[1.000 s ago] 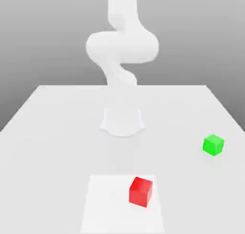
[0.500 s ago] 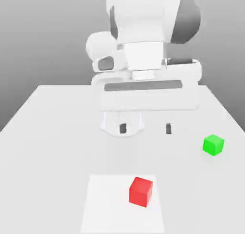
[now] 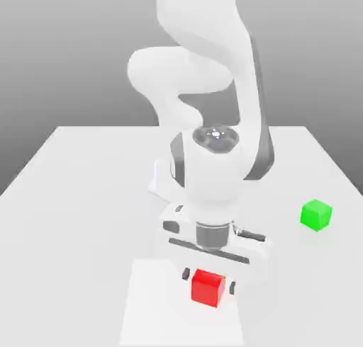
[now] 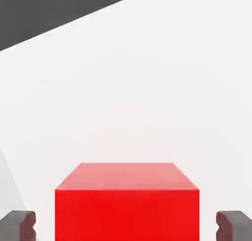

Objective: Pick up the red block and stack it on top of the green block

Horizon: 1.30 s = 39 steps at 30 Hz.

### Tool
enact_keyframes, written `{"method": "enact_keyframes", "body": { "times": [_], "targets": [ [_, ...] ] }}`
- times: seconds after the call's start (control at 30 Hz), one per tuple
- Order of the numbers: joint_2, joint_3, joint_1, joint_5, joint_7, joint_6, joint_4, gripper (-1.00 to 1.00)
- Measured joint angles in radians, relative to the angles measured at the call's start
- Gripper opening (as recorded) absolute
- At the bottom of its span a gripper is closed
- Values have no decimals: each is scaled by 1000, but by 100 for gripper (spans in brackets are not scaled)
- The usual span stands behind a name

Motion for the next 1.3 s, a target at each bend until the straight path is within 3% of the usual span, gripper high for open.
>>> {"method": "enact_keyframes", "body": {
  "times": [0.13,0.33,0.67,1.03,1.17,1.3],
  "targets": [
    [-1,1,-1,-2,2,0,0,-100],
    [-193,30,-15,49,-36,-163,-29,-100],
    [-325,178,318,197,-234,-239,-78,-100],
    [-441,383,607,253,-385,-294,-134,-100],
    [-372,428,611,183,-350,-224,-138,-100],
    [-235,401,599,4,-225,-102,-134,-100]
  ]
}}
